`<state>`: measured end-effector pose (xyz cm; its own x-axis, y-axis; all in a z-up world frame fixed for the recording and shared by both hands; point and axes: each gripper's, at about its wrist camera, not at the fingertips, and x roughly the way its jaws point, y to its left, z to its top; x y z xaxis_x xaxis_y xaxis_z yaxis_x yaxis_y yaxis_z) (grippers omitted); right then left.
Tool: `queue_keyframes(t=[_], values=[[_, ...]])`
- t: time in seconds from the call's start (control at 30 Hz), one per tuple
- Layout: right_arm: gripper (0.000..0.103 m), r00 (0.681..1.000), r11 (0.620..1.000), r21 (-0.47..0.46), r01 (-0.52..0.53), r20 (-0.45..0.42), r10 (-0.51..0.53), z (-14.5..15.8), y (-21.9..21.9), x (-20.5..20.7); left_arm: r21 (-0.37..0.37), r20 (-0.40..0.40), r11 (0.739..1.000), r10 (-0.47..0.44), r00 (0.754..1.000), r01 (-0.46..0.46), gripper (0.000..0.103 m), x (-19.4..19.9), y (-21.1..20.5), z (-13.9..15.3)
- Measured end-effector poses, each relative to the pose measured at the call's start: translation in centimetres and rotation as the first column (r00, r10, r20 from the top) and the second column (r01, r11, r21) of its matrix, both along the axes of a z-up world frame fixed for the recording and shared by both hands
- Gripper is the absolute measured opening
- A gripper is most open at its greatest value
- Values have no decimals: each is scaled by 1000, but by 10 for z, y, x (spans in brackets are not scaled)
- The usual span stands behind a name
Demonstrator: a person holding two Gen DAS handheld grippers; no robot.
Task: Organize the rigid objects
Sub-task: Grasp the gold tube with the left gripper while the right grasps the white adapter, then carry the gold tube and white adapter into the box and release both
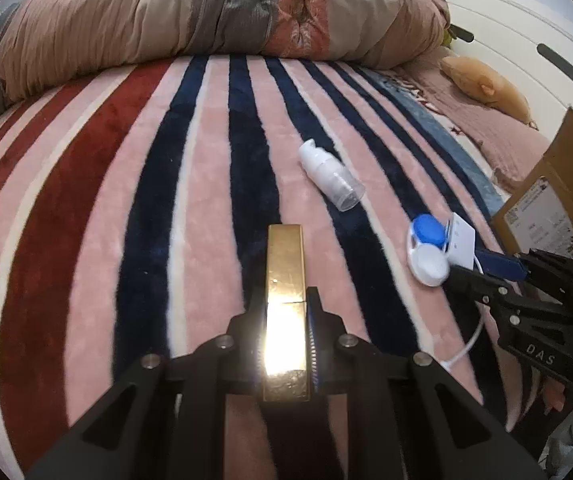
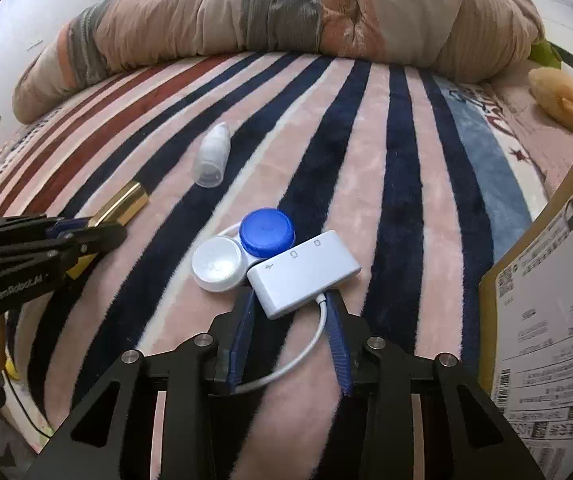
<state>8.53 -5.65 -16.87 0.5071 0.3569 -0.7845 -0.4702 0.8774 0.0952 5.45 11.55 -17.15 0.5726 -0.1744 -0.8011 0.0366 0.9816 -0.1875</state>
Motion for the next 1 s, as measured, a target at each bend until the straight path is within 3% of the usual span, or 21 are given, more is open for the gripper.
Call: queue_keyframes(t=[0.3, 0.47, 0.6, 0.8, 1.0], values=[[30, 985, 992, 100, -79, 160, 62, 78, -8, -37, -12, 137, 1000, -13, 990, 15, 15, -30, 2, 74], [30, 960, 981, 157, -112, 271, 66, 131, -26, -61, -14, 239, 997, -71, 968, 76, 15, -46, -16, 129], [30, 940, 980, 187, -72, 341, 4, 163, -62, -74, -28, 305, 988, -135, 943, 151, 15, -52, -40, 166], [30, 912, 972, 227, 53, 385, -140, 187, -134, -77, -31, 361, 956, -261, 895, 291, 15, -47, -105, 204], [30, 900, 968, 195, 155, 377, -220, 182, -200, -71, -40, 350, 909, -376, 858, 415, 15, -33, -179, 218]])
